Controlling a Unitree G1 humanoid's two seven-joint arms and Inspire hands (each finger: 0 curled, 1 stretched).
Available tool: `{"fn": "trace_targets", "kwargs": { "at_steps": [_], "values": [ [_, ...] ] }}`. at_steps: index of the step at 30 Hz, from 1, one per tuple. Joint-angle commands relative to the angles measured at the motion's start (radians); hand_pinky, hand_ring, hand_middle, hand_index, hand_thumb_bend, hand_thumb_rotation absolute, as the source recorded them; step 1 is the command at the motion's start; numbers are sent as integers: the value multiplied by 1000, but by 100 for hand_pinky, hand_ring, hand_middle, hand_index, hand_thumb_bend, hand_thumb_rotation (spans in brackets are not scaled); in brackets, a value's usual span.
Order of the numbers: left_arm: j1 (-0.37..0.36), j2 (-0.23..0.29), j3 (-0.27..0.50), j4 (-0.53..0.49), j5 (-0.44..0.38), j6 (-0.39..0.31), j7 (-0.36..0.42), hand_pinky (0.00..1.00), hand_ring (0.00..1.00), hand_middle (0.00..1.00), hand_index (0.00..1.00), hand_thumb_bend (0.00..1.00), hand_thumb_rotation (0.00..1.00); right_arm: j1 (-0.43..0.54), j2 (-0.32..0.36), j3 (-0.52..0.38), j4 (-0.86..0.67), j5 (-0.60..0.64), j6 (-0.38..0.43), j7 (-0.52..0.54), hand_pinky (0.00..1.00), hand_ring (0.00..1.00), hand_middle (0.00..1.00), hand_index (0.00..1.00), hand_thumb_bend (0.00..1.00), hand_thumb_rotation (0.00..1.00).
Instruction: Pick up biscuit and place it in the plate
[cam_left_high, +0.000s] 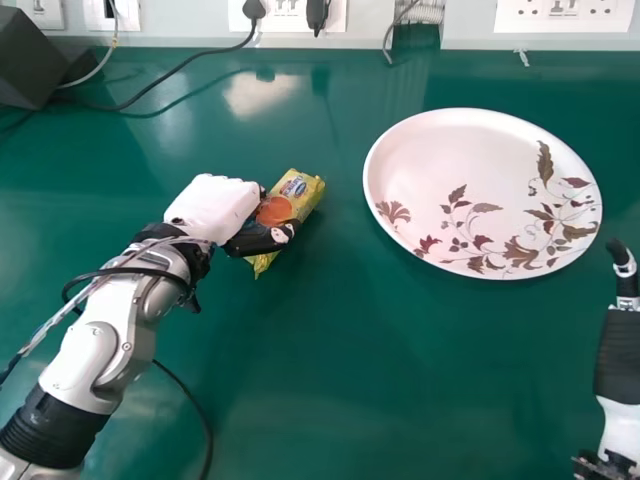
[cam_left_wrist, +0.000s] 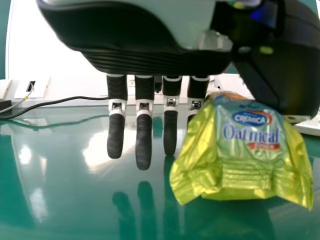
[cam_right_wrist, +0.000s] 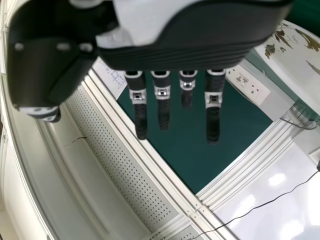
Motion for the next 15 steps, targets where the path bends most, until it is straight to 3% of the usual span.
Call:
{"fn": "trace_targets", "kwargs": {
  "at_steps": [1, 15],
  "values": [
    [46, 7, -7, 13, -22, 3, -34, 36, 42, 50, 51, 51, 0, 1, 49, -5, 7, -1, -6, 2, 57, 78, 84, 75, 80, 10],
    [26, 19, 9, 5, -51, -3, -31, 36, 43, 50, 49, 51, 0, -4, 57, -7, 10, -27, -15, -23, 59, 80, 81, 73, 81, 11]
  ]
}}
